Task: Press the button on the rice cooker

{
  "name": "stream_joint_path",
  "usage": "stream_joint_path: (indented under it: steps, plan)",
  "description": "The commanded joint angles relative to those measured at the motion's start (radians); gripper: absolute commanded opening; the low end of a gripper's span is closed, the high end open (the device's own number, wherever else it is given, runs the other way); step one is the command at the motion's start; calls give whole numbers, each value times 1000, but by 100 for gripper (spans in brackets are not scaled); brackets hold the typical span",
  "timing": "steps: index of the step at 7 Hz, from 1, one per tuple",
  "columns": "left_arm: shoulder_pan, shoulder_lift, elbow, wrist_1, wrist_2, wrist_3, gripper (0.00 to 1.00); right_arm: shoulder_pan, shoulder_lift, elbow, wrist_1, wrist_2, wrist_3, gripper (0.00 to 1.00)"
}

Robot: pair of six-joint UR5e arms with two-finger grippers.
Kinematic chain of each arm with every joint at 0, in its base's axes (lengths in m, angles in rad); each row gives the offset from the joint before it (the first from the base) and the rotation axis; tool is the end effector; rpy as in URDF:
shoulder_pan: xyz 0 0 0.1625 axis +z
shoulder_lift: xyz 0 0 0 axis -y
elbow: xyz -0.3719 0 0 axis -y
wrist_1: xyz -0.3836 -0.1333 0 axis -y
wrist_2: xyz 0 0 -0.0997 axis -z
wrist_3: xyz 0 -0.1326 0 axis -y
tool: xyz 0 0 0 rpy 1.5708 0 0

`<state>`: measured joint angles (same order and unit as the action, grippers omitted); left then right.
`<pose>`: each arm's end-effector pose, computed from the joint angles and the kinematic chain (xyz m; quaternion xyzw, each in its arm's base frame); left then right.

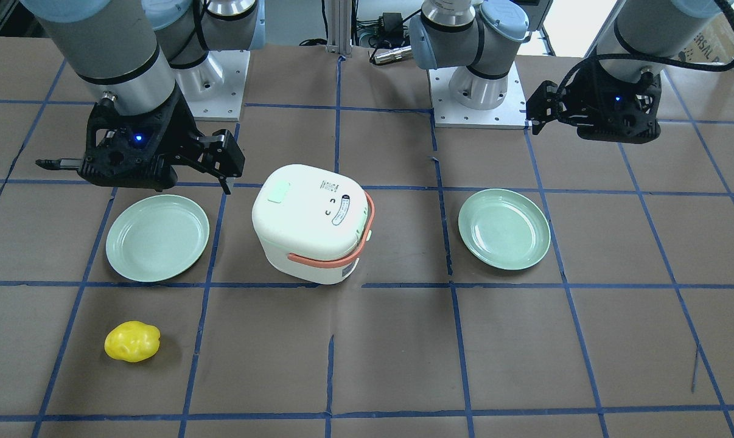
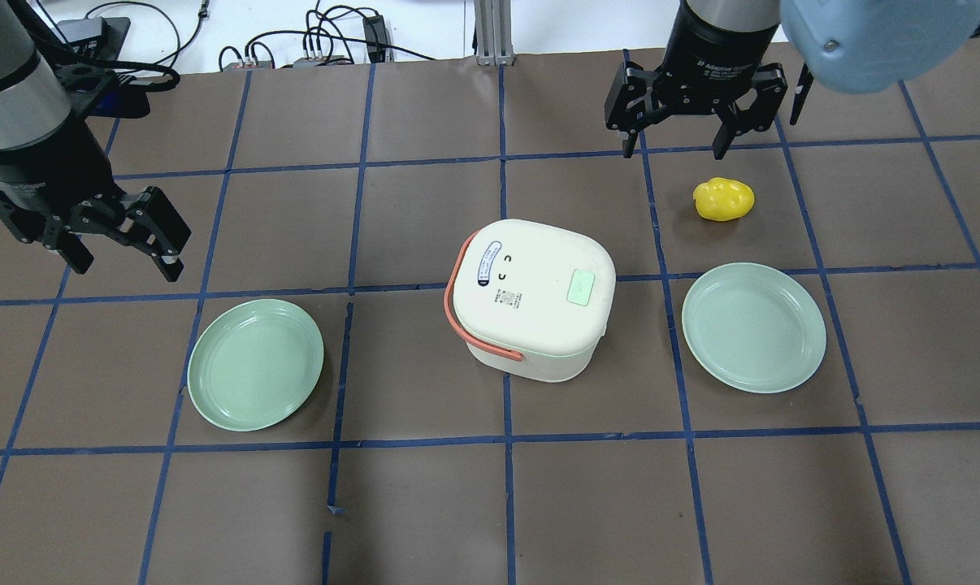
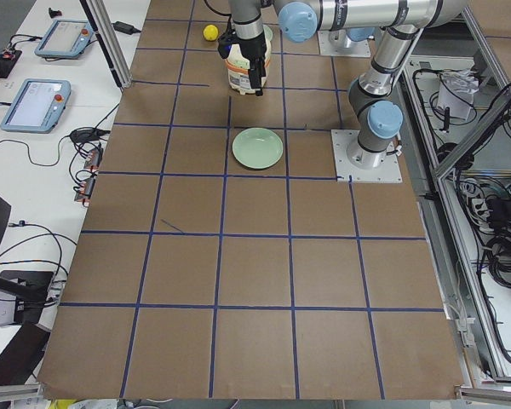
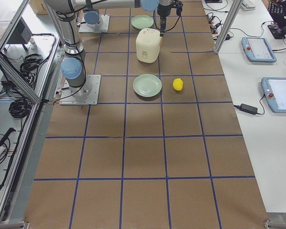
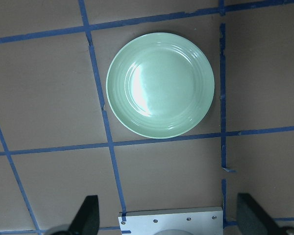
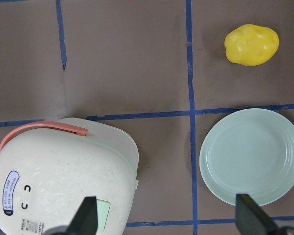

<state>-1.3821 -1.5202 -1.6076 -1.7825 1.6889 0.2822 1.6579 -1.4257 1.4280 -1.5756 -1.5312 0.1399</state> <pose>-0.0337 -0.4509 0.3905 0.0522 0.9920 0.1096 0.0341 0.1848 -0.5233 0.3974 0.0264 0.9995 0.0010 0.0198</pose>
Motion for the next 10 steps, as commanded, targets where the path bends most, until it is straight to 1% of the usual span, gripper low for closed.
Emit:
stream_joint_path:
  steps: [1,4,6,7,8,9,10]
  plan:
    - [0,0,0,0,0,0,100,0,-1,0,0,0,1,100]
    - [0,0,0,0,0,0,100,11,-7,0,0,0,4,100]
    - [0,0,0,0,0,0,100,32,-7,-1,14,6,84,100]
    - [0,0,0,0,0,0,100,72,2,5,13,6,136,100]
    - [0,0,0,0,0,0,100,109,-10,47,5,11,182,97]
    - [0,0,0,0,0,0,100,127,-15,108,-51,11,185,94]
    - [0,0,0,0,0,0,100,131,-41,167,-104,11,185,86]
